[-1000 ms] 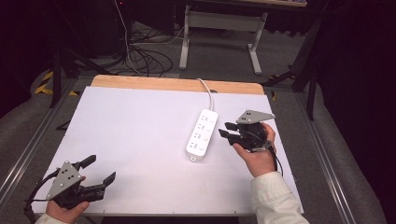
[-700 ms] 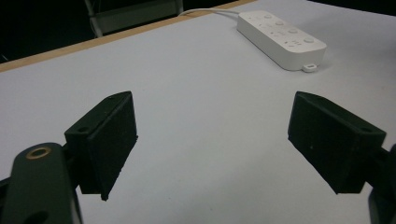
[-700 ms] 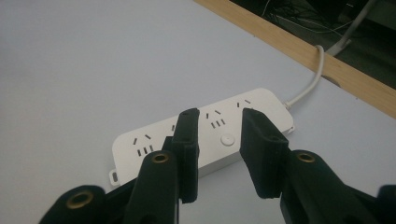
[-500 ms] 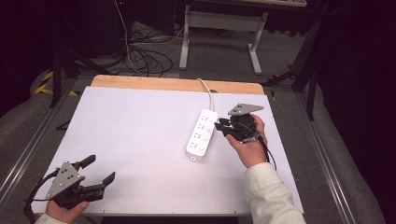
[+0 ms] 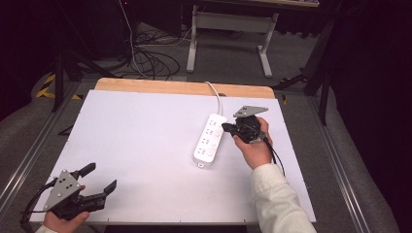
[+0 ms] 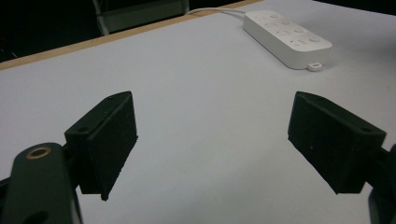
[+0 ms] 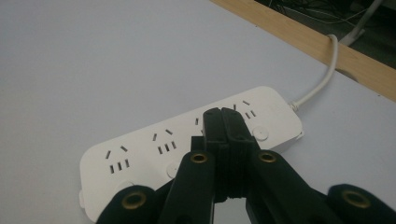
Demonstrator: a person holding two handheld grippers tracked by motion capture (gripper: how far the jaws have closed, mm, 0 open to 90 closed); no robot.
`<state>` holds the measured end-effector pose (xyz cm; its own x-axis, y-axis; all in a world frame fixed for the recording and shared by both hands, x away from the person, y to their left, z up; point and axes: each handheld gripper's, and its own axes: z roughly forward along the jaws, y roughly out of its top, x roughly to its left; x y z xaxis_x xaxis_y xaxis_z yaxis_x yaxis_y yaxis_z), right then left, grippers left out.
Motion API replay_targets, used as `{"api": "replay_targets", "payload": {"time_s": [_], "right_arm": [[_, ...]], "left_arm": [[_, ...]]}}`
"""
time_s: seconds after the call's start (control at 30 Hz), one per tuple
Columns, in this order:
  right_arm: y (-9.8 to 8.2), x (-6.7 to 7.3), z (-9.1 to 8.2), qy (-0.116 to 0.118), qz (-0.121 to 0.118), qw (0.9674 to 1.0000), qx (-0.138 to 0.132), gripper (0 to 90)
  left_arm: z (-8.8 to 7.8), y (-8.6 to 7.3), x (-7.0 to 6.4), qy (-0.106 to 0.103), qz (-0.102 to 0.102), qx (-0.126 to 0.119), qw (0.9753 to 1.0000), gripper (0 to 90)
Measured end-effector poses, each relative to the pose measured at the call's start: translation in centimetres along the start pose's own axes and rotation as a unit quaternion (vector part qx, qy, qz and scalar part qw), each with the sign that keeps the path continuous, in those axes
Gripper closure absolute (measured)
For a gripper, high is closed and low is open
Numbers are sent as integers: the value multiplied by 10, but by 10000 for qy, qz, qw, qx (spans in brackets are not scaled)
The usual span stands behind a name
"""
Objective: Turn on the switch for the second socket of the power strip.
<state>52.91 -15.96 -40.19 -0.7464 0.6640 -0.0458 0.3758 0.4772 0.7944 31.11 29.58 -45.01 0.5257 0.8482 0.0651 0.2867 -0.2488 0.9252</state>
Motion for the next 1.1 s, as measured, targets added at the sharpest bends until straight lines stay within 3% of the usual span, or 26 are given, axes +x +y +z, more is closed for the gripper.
{"api": "replay_targets", "payload": {"time_s": [0.23,0.47,0.83,1.1], "right_arm": [[-5,-7,16,47,163,9998,38,900],[-7,-10,30,7,31,10000,53,900],[-12,-8,47,37,124,9994,333,900],[-15,-7,54,-32,6,9986,521,900]], "left_arm": [[1,0,0,-15,-35,-10,10000,159],[1,0,1,-7,-39,-11,10000,159],[2,0,0,-17,-44,-6,10000,159],[2,0,1,-24,2,21,10000,160]]}}
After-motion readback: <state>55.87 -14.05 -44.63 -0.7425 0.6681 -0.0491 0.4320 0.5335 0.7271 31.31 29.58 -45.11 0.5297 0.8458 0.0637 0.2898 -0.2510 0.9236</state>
